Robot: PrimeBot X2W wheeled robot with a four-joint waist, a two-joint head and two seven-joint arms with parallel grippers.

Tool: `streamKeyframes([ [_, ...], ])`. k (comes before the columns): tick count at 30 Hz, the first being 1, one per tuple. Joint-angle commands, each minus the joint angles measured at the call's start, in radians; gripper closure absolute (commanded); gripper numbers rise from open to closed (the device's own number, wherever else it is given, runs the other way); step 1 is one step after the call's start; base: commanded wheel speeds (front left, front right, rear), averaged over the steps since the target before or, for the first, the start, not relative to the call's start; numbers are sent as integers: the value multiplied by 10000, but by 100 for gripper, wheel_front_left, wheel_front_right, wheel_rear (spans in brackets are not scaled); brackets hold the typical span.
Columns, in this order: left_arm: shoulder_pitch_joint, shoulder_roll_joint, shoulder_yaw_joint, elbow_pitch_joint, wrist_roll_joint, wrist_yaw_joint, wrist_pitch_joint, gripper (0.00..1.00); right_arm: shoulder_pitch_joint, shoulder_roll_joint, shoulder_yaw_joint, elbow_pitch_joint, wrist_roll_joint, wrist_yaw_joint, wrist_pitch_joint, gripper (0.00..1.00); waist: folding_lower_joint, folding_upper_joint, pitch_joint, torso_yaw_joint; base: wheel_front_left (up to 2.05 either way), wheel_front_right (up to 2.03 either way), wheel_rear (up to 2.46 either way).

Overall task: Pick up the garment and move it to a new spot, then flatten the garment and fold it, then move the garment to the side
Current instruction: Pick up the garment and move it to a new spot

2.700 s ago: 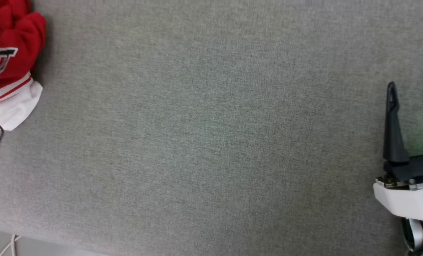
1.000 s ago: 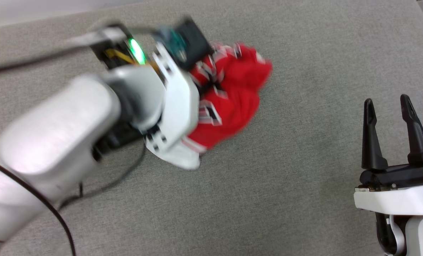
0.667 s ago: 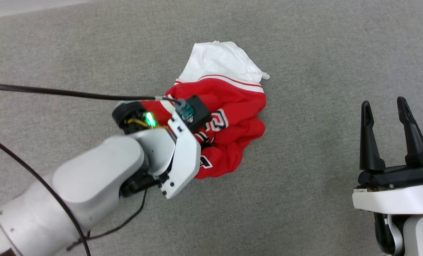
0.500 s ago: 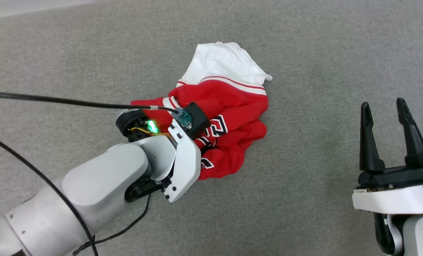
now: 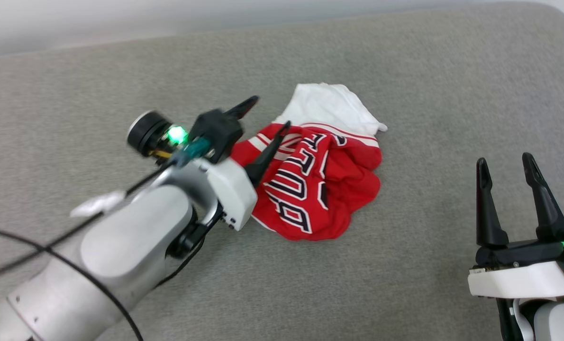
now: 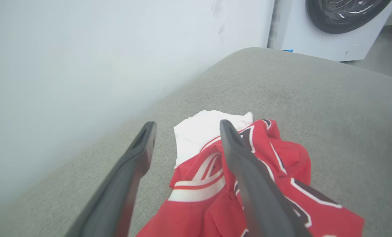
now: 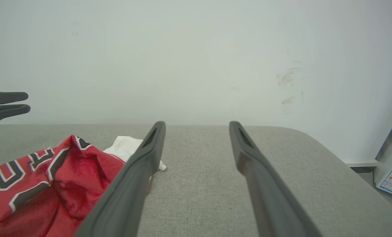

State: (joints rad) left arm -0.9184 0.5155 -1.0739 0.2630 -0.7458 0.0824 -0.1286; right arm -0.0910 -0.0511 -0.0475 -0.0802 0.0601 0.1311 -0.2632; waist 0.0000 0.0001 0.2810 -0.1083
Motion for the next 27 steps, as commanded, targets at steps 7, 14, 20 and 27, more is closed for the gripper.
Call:
streamKeyframes([
  [7,1800,149,1137,-358,733,2196,-1347,0,267,14,-139,62,-210,-6,-24,0,0,-1,-634,694,0,0,0],
  [14,4524,-288,3871,-2216,2521,3400,-1365,0,429,15,-284,89,-238,-6,-24,0,0,-1,-964,1059,0,0,0],
  [20,6697,-1068,5782,-3085,3950,3495,-1368,0,689,14,-242,187,-174,-6,-22,0,0,-1,-1347,1261,0,0,0],
  [27,8441,-2170,7543,-3456,5080,2906,-1369,0,995,14,-39,425,92,-6,-24,0,0,-1,-1737,1279,0,0,0],
])
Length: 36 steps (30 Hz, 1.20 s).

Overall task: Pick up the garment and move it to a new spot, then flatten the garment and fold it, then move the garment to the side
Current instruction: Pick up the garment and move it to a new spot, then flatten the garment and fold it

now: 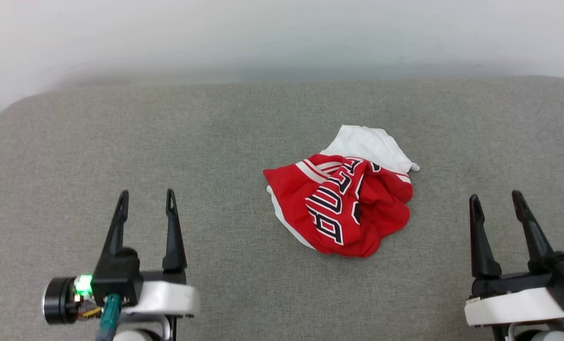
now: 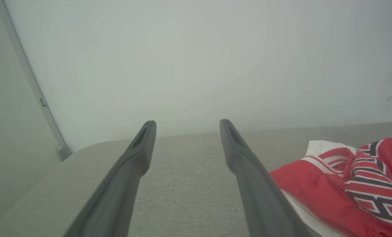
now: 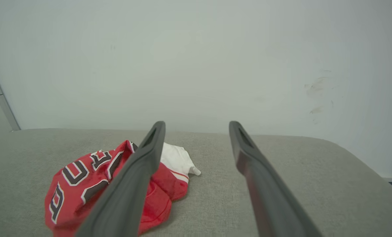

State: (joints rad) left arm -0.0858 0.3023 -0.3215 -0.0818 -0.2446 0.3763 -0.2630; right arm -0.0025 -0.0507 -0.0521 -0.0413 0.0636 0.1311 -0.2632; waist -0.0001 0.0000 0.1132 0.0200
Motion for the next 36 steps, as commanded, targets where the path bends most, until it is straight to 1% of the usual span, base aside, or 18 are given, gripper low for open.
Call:
streamKeyframes([
  [1,315,-205,171,-9,208,-174,-25,0,150,8,21,87,134,-6,-24,0,1,0,-109,-7,0,0,0],
  [5,905,-722,713,-4,760,-612,-25,0,339,9,110,204,403,-6,-24,0,1,0,-280,-23,0,0,0],
  [10,1394,-1263,1347,-153,1141,-1148,-26,0,562,9,120,295,841,-6,-22,0,1,0,-441,-14,0,0,0],
  [19,1967,-1853,2125,-124,1557,-2120,-26,0,942,9,232,400,1081,-6,-24,0,1,0,-642,-9,0,0,0],
  [24,2098,-2064,2358,-68,1745,-2446,-26,0,1042,9,278,424,1140,-6,-24,0,1,0,-688,-41,0,0,0],
  [29,2147,-2182,2519,-61,1821,-2652,-26,0,1016,9,263,409,1152,-6,-24,0,1,0,-696,-41,0,0,0],
  [36,2054,-2332,2734,-110,1948,-2868,-26,0,144,9,-283,189,873,-5,-24,0,1,0,-559,-42,0,0,0],
])
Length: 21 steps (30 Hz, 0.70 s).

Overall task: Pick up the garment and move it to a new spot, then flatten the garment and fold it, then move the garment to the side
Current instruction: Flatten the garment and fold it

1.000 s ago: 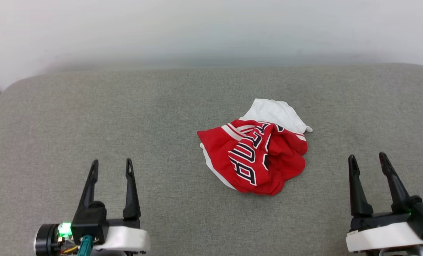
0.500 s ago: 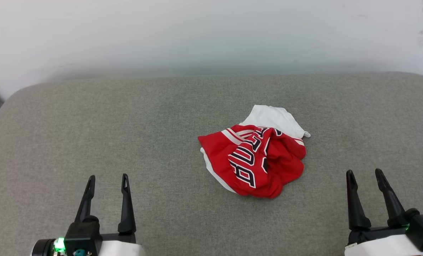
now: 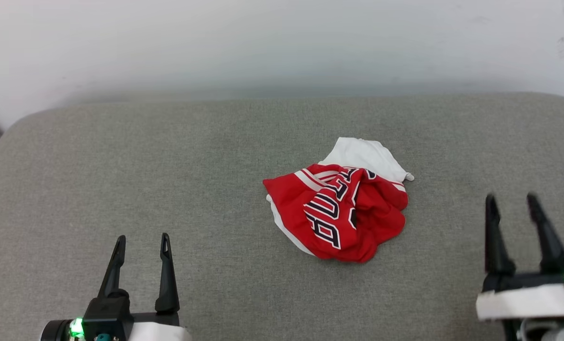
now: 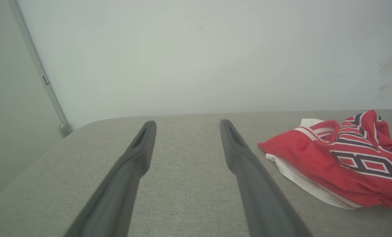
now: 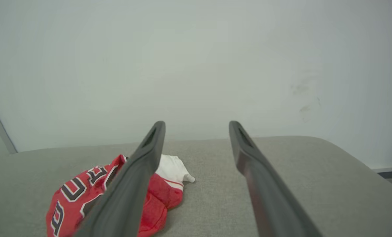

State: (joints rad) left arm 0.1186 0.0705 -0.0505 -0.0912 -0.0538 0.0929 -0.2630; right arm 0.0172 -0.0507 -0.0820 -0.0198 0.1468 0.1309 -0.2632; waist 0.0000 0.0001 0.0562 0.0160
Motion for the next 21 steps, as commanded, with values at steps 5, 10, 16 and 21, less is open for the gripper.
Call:
streamKeyframes([
  [5,-284,-87,99,-134,80,-88,-26,0,-1587,9,-259,-443,-485,-3,-24,0,0,-1,420,22,0,0,0],
  [10,-723,-139,121,-265,118,-174,-26,0,-3674,-731,192,-531,-812,-3,-22,0,0,-1,1131,118,0,0,0],
  [16,-1333,-177,172,-407,62,-217,-26,0,-6286,-2160,1485,362,-390,-4,-21,0,0,-1,2009,235,0,0,0],
  [21,-1735,-190,109,-495,31,-217,-26,0,-8347,-3451,3376,2647,604,-4,968,0,0,-1,2533,362,0,0,0],
])
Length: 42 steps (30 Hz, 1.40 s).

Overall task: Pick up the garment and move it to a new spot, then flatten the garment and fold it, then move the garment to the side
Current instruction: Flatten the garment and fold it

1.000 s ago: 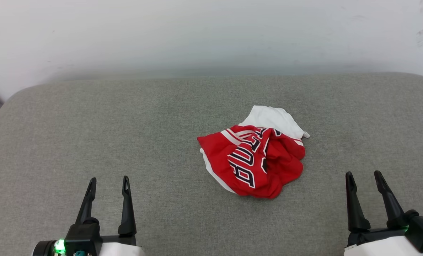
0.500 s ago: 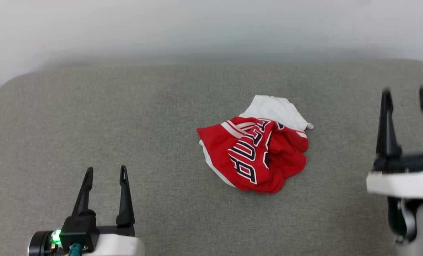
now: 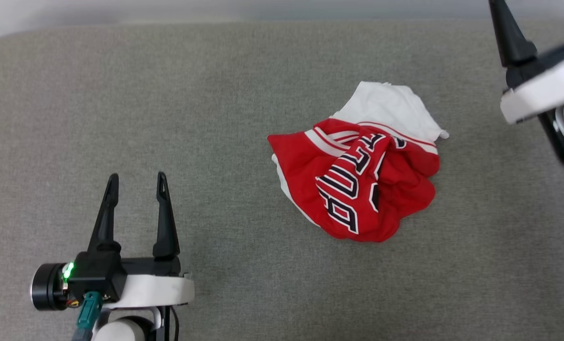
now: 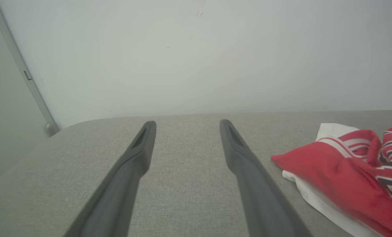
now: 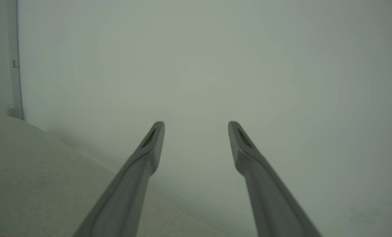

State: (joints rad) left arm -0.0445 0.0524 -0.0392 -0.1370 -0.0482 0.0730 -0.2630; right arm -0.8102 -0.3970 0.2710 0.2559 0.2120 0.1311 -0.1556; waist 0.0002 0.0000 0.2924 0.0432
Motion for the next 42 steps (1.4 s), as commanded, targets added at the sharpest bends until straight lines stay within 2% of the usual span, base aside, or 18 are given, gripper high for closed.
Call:
streamKeyframes([
  [1,-183,-13,-22,-55,-42,-10,-26,0,-431,-231,366,305,314,-6,487,0,-2,0,274,127,0,0,0],
  [4,-415,-23,-72,-133,-76,39,-26,0,-1432,-959,2037,974,1593,-6,2309,0,-2,0,612,228,0,0,0],
  [9,-842,-23,-259,-224,-223,158,-26,0,-2893,-2303,4944,1109,4046,-6,5782,0,-2,0,1260,464,0,0,0],
  [12,-1124,-26,-396,-296,-323,231,-27,0,-3514,-2812,6085,1144,5211,-6,7663,0,-2,0,1671,621,0,0,0],
  [15,-1383,-25,-519,-346,-421,309,-27,0,-4077,-3072,6934,1131,5923,-6,8996,0,-2,0,2071,784,0,0,0],
  [18,-1588,-25,-633,-376,-511,380,-27,0,-4340,-3090,7594,1269,6312,-6,9712,0,-2,0,2408,907,0,0,0],
  [21,-1778,-27,-752,-373,-603,443,-27,0,-4211,-2980,8191,1519,6600,-3,9936,0,-2,0,2657,1033,0,0,0],
  [28,-1927,-26,-838,-305,-673,577,-27,0,-3378,-2759,9412,2187,7011,-3,9510,0,-2,0,2796,1120,0,0,0],
  [29,-1908,-26,-818,-279,-656,586,-27,0,-3405,-2734,9490,2234,6999,-5,9313,29,-2,0,2747,1098,0,0,0],
  [30,-1875,-26,-795,-255,-633,582,-27,0,-3503,-2715,9510,2261,6966,-5,9071,100,-2,0,2694,1071,0,0,0],
  [35,-1651,-25,-639,-134,-524,505,-27,0,-4048,-2814,9344,2322,7129,-5,7728,100,-2,0,2122,841,0,0,0],
  [42,-1001,-22,-287,-132,-358,557,-27,0,-3932,-3674,9513,1518,7142,-6,5639,100,-2,0,944,349,0,0,0],
])
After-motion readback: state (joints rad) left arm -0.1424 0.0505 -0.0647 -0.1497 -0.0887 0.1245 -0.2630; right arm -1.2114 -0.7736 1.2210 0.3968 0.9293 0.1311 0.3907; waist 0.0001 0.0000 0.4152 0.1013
